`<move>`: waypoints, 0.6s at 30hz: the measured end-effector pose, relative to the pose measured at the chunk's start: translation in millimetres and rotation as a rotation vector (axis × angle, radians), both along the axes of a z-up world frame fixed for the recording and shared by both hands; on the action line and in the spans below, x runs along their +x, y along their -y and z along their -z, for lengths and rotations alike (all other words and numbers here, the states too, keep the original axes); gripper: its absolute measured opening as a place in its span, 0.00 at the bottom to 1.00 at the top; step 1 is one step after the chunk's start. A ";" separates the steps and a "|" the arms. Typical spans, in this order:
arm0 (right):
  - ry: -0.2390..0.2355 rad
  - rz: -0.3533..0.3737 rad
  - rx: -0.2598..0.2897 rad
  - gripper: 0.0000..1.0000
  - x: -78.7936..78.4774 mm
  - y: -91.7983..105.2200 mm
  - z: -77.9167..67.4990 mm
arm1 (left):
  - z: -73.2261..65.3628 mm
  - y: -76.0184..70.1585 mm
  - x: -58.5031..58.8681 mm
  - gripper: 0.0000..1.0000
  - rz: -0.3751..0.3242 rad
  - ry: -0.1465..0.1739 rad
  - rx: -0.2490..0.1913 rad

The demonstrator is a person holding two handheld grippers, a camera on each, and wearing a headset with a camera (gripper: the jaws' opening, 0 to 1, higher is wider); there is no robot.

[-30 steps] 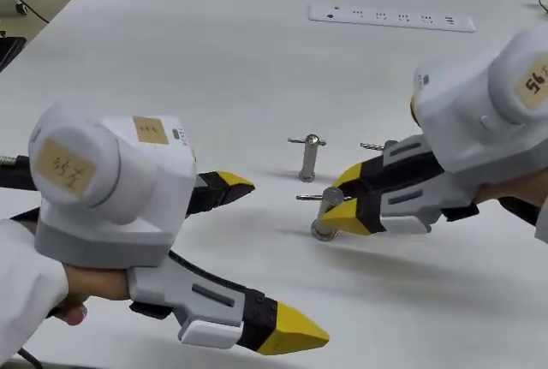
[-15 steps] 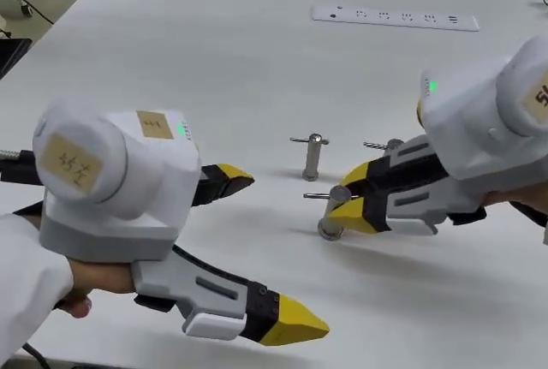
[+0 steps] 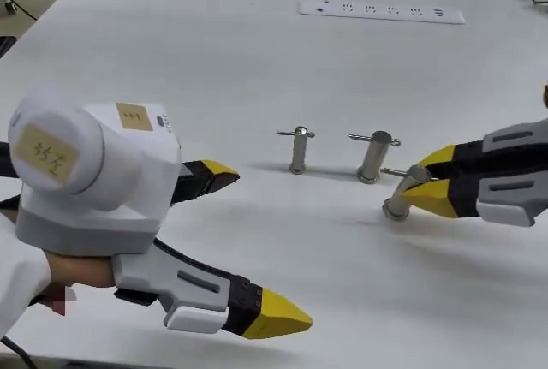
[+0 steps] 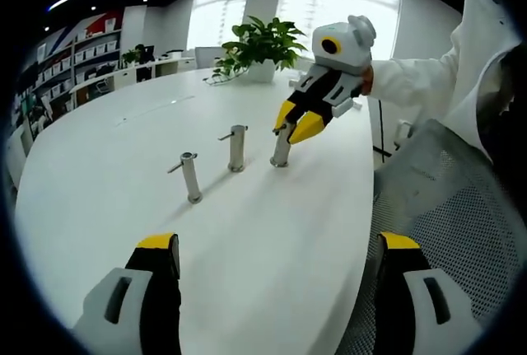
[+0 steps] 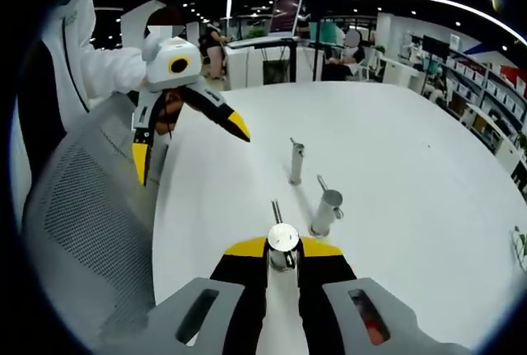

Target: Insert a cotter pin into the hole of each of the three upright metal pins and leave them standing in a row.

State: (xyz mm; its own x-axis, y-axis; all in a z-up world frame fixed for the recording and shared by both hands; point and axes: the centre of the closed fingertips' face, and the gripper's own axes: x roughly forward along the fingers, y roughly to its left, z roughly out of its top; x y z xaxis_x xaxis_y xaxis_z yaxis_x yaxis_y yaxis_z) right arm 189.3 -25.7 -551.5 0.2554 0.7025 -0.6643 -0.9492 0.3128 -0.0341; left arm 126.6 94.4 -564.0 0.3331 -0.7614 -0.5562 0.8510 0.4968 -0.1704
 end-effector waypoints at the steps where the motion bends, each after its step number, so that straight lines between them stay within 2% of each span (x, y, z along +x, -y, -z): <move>1: 0.008 0.008 -0.007 0.07 2.6 3.7 -1.1 | -2.5 1.4 0.7 0.99 -0.006 -0.003 -0.018; 7: 0.018 0.023 -0.018 0.07 21.4 23.5 -2.1 | -11.8 0.1 5.8 0.99 -0.034 0.003 -0.053; 11: 0.021 0.020 -0.022 0.07 33.9 31.5 0.9 | -13.2 -2.2 6.9 0.97 -0.045 0.004 -0.051; 14: 0.040 -0.003 -0.047 0.07 40.0 34.6 4.1 | -13.0 -3.3 6.5 0.97 -0.050 0.001 -0.048; 18: 0.025 -0.013 -0.052 0.07 47.9 35.9 10.5 | -11.3 -4.0 4.8 0.97 -0.050 -0.006 -0.041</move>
